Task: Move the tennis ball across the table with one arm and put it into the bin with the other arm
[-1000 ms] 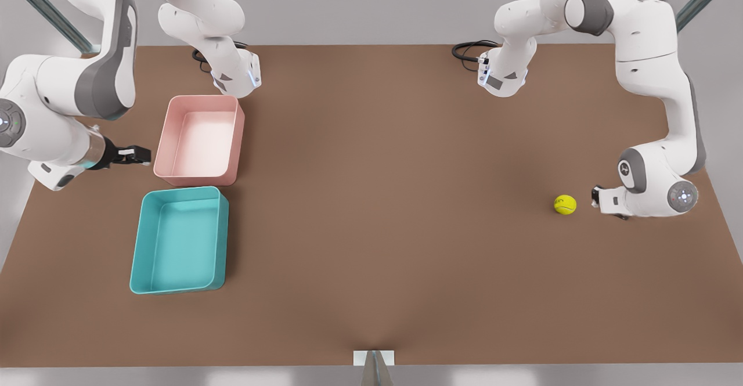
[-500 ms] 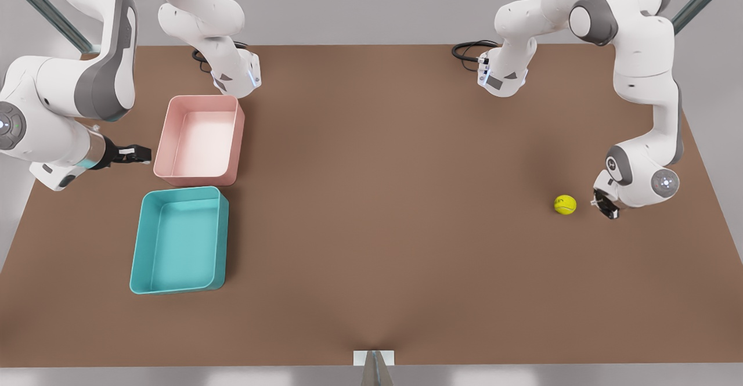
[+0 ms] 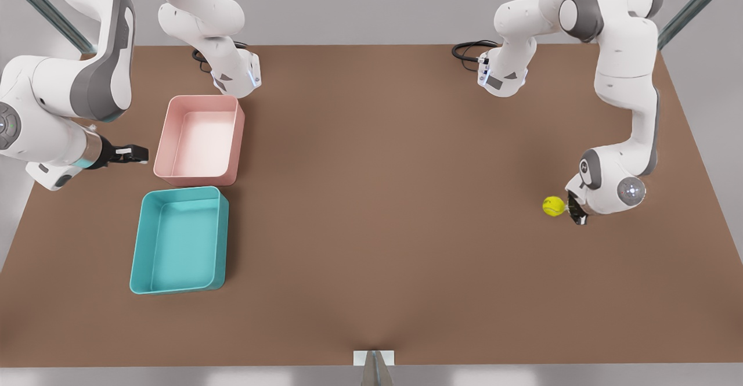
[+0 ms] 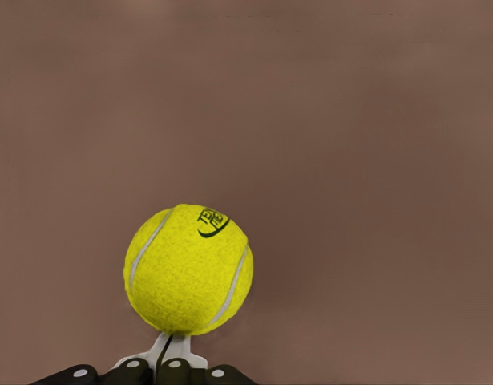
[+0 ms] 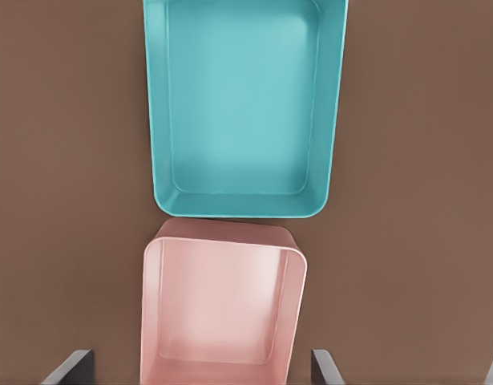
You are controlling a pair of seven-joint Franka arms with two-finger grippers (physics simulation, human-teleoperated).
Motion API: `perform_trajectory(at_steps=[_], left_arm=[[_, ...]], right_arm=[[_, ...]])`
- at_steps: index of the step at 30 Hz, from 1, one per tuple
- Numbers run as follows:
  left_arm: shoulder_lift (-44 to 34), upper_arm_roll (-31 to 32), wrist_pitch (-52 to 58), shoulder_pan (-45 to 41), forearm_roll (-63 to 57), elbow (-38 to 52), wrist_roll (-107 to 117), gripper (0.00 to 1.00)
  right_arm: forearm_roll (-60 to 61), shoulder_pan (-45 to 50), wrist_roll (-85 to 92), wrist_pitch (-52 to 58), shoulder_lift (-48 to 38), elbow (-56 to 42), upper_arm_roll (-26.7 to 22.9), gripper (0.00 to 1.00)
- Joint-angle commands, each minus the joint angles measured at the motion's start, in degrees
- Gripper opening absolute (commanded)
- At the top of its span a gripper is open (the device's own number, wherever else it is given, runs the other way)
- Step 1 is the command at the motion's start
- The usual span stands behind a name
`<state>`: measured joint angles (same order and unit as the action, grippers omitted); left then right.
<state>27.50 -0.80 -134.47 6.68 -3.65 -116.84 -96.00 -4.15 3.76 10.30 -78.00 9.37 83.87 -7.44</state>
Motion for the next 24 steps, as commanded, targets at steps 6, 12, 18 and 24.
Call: perform_trajectory(at_steps=[6,12,18,24], left_arm=[[-0.26,15.13,3.6,0.43,8.4,6.71,92.04,0.21],[-13.53,-7.9,44.03,-9.94,15.6,18.49,104.0,1.0],[-11.95,-6.93,55.54,-7.74,8.83,29.3,101.71,1.0],[-9.49,-5.7,57.12,-7.92,8.75,30.44,101.98,1.0]], right_arm=[[0.11,0.02,0.25,0.04,0.12,-0.02,-0.03,1.0],[-0.07,2.48,-0.63,0.48,2.32,-0.46,0.76,1.0],[5.82,12.5,-10.03,-16.83,13.92,-0.55,0.85,1.0],[5.38,15.14,-18.21,-23.78,19.11,-0.29,0.76,1.0]])
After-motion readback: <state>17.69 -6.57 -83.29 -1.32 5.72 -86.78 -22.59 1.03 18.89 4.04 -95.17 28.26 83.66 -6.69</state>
